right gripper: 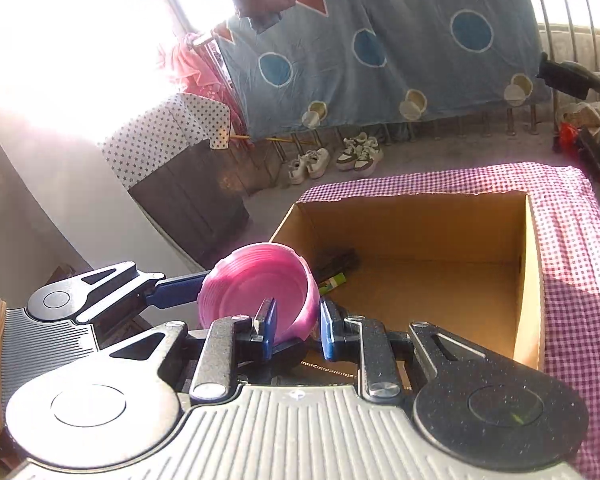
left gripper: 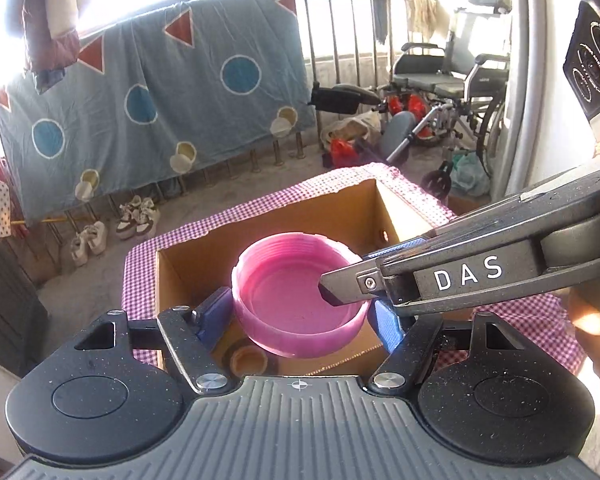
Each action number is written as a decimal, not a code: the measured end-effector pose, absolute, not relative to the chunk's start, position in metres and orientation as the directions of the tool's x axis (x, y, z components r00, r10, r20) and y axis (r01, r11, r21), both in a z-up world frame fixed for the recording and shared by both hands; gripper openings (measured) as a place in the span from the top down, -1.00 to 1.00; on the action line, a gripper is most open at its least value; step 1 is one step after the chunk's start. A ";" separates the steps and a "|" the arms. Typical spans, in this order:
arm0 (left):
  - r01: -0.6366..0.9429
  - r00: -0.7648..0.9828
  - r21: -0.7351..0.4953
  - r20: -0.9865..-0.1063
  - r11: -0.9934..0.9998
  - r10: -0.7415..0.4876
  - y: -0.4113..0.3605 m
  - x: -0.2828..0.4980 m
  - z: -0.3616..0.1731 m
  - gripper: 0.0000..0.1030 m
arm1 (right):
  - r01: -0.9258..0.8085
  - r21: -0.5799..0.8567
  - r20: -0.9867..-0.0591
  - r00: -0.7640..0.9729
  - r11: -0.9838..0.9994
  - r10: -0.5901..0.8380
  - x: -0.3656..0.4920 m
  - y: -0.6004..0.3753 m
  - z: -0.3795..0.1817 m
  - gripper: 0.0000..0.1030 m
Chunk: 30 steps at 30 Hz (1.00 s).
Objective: Organize rigid objects
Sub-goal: 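Lower the pink lid into the box and open the right gripper, then withdraw the open right gripper from the box toward the table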
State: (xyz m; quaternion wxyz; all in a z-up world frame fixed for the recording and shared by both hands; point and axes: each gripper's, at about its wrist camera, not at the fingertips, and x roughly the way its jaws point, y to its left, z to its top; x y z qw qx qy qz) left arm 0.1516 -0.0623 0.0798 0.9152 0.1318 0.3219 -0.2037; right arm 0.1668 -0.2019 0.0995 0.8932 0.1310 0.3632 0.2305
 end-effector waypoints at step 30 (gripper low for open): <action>0.358 0.323 -0.005 -0.937 0.934 -0.129 -0.080 0.349 -0.031 -0.49 | -0.059 0.564 -0.776 0.304 0.824 0.553 0.420 -0.207 -0.068 0.48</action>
